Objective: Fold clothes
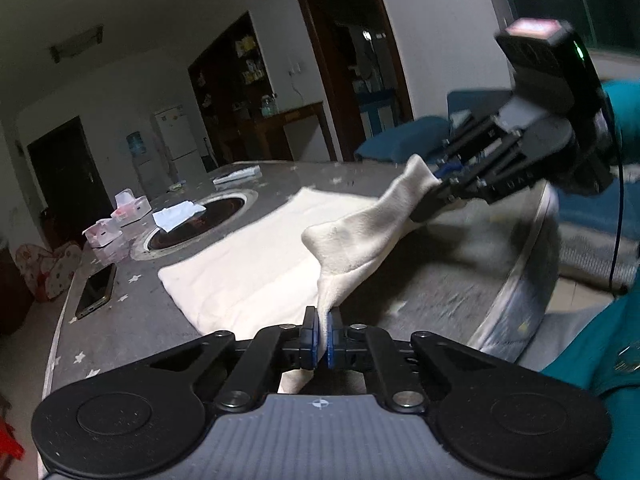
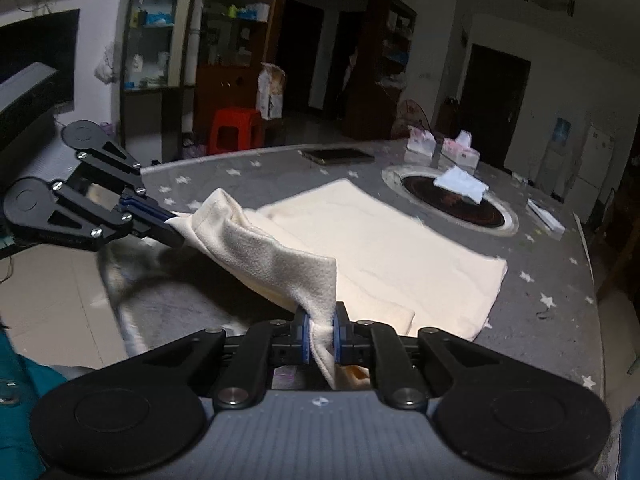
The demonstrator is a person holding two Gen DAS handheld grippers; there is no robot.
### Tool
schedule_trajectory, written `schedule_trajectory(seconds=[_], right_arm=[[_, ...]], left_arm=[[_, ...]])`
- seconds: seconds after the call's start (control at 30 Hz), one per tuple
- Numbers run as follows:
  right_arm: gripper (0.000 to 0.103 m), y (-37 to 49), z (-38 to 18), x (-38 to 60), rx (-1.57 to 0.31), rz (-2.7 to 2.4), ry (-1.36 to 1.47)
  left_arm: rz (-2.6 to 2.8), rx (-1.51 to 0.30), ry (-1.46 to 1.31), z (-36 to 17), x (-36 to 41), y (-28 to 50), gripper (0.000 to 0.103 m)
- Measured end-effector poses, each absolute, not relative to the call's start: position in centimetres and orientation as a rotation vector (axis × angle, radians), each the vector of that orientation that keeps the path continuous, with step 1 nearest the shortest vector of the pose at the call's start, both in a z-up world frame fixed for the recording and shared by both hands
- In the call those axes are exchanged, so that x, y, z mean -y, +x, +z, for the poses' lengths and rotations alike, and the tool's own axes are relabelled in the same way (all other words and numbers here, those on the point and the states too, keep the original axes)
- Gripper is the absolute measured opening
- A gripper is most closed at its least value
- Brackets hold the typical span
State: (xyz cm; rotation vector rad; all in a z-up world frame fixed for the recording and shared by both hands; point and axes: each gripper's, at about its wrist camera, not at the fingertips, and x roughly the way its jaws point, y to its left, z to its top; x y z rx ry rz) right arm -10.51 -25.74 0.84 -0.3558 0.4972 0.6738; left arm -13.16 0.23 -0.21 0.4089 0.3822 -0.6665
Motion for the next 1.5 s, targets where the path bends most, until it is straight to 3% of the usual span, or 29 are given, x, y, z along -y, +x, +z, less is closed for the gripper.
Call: schedule_trajectory(seconds=[0.27,0.43,0.83,1.07,1.13,1.3,1.5], right_arm=[[0.009,-15.4,4.2,26.4,-0.501,0.734,-0.345],[0.009,-15.5,6.0,26.3,-0.497,0.737,-0.332],[0.009,-2.9,6.2,26.0,-0.564,0.683,-0.314],[0.009,5.4,1.1,25.1,-0.695,0.617,-0.270],[0.010,6.4,-0.6,25.2,-0.729,0.593,-0.239],[0.026,7.8,-2.4,26.2,-0.761,0.529,-0.141],[0.028,7.4,-1.2,27.4,-0.733,0.470,-0.078]], left_arm=[[-0.697,-0.373,0.349,3.7,-1.3,-17.8,0.005],[-0.668,-0.341,0.332,5.3,-1.1,-16.5,0.005],[-0.593,-0.410,0.307,4.6,0.5,-2.6,0.005],[-0.496,-0.547,0.306,-0.3,2.3,5.6,0.006],[-0.469,-0.572,0.308,-1.5,2.6,6.6,0.011],[-0.404,-0.599,0.317,-2.7,2.2,7.2,0.026],[-0.301,-0.573,0.249,-1.3,0.3,7.3,0.023]])
